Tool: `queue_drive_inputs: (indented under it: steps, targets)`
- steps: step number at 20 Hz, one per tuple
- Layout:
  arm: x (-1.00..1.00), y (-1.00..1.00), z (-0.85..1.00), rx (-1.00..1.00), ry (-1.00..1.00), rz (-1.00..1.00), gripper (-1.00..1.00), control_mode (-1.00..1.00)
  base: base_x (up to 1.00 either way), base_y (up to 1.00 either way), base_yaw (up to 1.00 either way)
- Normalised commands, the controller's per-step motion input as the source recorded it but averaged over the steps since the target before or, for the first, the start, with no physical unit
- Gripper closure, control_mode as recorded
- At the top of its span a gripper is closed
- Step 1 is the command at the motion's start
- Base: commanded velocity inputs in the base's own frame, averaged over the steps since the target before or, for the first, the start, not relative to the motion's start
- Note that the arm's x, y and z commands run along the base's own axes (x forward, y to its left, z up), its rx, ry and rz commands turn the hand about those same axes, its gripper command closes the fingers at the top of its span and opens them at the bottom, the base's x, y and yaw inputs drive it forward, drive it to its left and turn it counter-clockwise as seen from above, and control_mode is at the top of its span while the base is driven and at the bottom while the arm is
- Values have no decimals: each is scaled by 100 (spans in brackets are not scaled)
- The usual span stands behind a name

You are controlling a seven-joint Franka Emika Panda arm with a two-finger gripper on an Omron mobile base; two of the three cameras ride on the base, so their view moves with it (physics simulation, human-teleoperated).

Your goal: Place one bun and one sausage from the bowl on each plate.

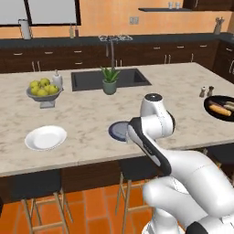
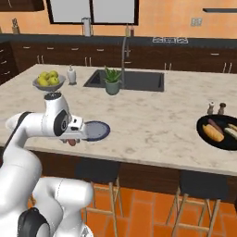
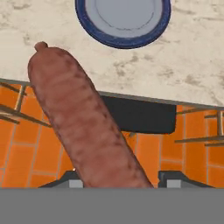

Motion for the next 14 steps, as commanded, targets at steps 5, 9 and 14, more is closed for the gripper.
queue_drive_inputs:
  steps: [5,9,14]
  targets:
    - [0,0,0,0,0,0,100,100,58,100,-18]
    - [0,0,0,0,0,0,100,100,96,75,-6]
    - [8,80,6,-1,-3,0,100,-100,14,20,0]
